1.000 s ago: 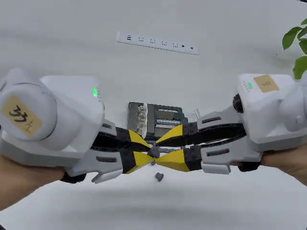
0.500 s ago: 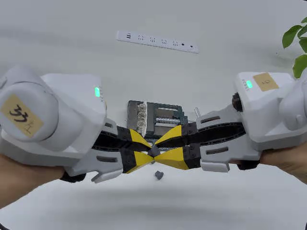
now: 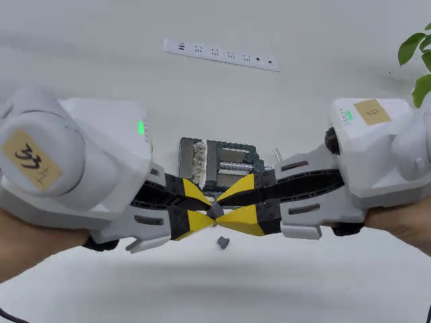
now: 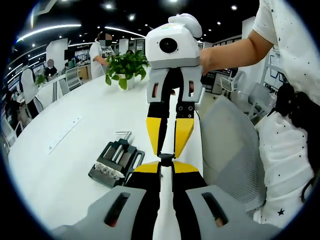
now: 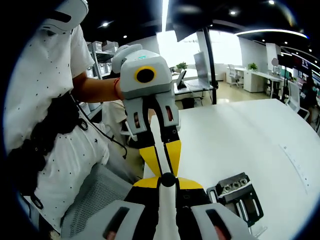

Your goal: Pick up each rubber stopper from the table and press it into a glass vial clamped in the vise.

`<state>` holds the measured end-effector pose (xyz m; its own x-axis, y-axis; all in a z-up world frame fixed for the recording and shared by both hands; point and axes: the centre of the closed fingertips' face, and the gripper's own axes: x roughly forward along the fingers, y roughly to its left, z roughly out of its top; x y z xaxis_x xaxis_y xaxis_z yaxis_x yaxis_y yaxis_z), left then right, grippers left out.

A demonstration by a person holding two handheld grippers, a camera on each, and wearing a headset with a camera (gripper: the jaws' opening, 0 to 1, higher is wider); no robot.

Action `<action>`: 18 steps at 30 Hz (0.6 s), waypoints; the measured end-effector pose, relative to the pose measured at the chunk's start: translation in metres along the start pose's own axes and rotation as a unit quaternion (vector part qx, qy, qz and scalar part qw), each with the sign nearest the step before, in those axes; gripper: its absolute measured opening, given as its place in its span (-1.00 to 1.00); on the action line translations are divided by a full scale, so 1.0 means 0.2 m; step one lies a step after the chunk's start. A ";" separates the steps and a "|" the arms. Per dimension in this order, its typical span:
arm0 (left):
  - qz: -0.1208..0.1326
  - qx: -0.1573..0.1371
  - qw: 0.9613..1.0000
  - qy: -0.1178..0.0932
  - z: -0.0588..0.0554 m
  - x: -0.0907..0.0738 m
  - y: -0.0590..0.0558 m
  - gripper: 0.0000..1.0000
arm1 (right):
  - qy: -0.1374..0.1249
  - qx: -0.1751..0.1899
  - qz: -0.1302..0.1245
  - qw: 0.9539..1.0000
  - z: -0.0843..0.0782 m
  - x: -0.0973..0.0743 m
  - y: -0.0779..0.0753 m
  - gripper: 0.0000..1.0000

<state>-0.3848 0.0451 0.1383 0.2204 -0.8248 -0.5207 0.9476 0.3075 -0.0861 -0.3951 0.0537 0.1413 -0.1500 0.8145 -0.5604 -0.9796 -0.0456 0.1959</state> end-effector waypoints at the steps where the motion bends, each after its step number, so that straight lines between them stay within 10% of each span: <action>1: -0.001 0.001 1.000 0.000 0.00 0.00 0.00 -0.92 | 0.000 -0.001 0.001 1.000 0.00 0.00 0.00 -0.86; 18: -0.012 0.004 1.000 0.006 0.00 -0.01 -0.01 -0.92 | -0.005 0.006 0.010 1.000 0.01 0.00 0.02 -0.88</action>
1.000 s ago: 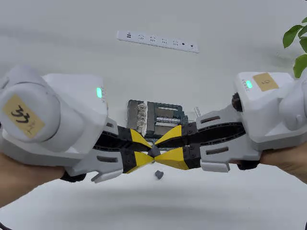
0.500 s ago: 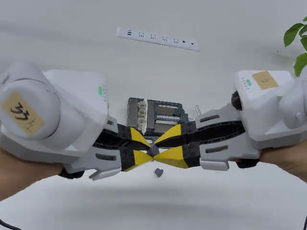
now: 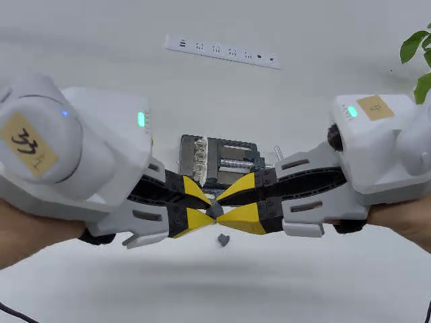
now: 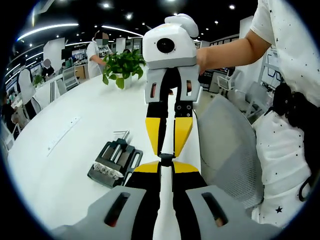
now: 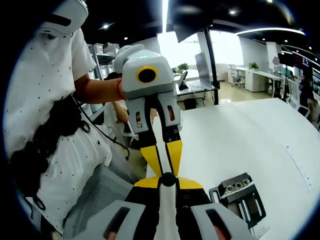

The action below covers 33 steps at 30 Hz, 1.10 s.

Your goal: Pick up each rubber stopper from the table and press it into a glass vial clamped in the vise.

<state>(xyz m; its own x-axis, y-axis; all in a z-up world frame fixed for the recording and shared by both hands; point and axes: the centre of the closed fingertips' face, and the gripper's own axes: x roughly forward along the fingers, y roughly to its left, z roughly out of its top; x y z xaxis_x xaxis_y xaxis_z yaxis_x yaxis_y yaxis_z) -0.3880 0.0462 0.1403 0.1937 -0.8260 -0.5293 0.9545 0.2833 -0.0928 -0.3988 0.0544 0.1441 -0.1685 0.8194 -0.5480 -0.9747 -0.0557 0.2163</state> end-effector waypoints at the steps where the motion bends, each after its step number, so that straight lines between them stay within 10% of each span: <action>1: 0.000 0.000 1.000 0.001 0.00 0.00 0.00 -0.92 | 0.002 -0.002 0.000 1.000 0.00 0.00 0.00 -0.88; 33: 0.011 0.002 0.999 -0.051 0.00 -0.01 0.01 -0.73 | 0.024 0.009 0.002 1.000 0.00 0.01 -0.03 -0.89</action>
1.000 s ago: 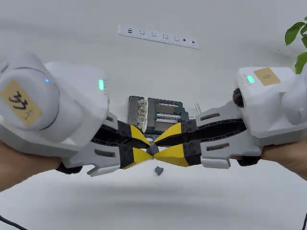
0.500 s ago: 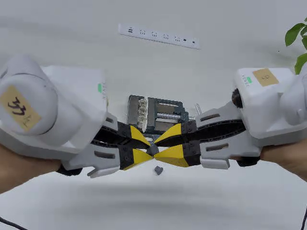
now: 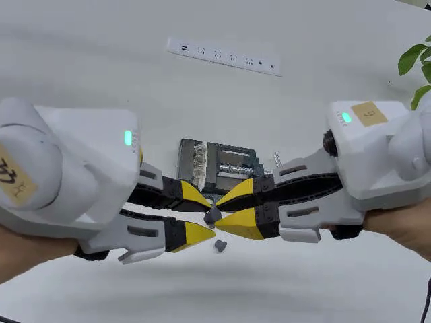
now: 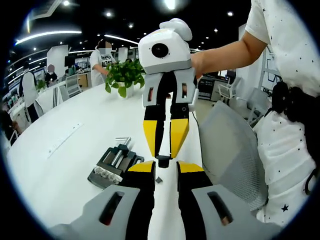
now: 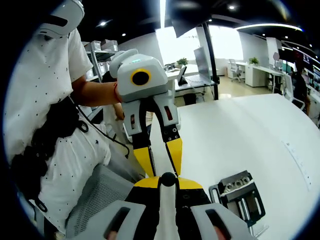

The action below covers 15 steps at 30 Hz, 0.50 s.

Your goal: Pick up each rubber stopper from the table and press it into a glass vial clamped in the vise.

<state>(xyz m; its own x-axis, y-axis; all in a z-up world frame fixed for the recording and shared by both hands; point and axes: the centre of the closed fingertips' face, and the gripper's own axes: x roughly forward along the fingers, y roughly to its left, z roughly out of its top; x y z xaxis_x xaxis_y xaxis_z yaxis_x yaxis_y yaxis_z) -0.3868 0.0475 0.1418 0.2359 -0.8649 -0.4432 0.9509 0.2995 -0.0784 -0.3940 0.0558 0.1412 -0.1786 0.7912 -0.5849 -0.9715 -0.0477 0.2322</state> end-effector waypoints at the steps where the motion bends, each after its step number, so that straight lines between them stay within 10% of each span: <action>1: 0.004 -0.002 1.000 -0.002 0.00 0.00 0.01 -0.71 | 0.002 -0.001 0.000 1.000 0.00 0.00 0.00 -0.89; 15: 0.048 -0.023 0.998 -0.026 -0.07 -0.07 0.08 -0.24 | 0.008 -0.001 -0.012 1.000 0.06 -0.04 -0.09 -0.89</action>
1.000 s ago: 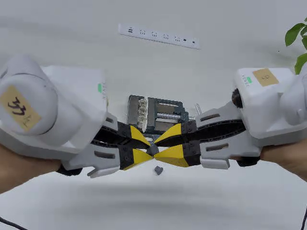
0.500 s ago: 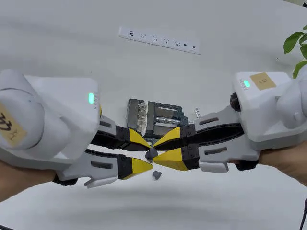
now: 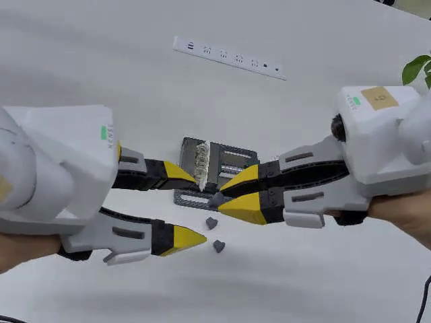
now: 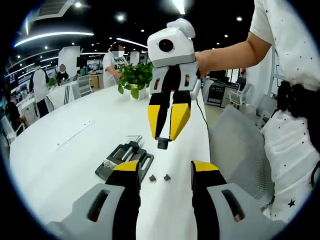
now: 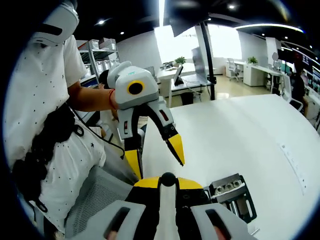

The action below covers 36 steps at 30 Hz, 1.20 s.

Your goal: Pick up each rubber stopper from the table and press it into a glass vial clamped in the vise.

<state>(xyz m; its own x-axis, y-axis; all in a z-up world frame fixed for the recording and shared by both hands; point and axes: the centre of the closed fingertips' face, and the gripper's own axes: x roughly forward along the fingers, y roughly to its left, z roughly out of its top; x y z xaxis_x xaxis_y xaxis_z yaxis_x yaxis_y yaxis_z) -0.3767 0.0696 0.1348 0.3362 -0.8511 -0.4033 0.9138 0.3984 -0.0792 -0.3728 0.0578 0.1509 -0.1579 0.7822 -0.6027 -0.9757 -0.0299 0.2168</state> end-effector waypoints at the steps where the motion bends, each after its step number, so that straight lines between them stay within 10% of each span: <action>1: 0.003 -0.004 1.000 -0.005 0.00 -0.01 0.00 -0.21 | 0.000 0.002 -0.005 1.000 0.00 -0.01 -0.02 -0.89; 36: 0.035 -0.038 0.997 -0.065 -0.09 -0.02 0.07 0.70 | 0.121 0.004 -0.072 0.990 -0.04 0.06 -0.59 -0.89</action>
<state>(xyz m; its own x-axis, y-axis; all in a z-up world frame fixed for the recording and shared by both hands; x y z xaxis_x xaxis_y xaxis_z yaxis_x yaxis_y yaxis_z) -0.3694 0.0842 0.1189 0.4296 -0.8553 -0.2898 0.8688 0.4789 -0.1255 -0.2602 0.0658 0.1118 -0.0488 0.6064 -0.7936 -0.9898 0.0768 0.1196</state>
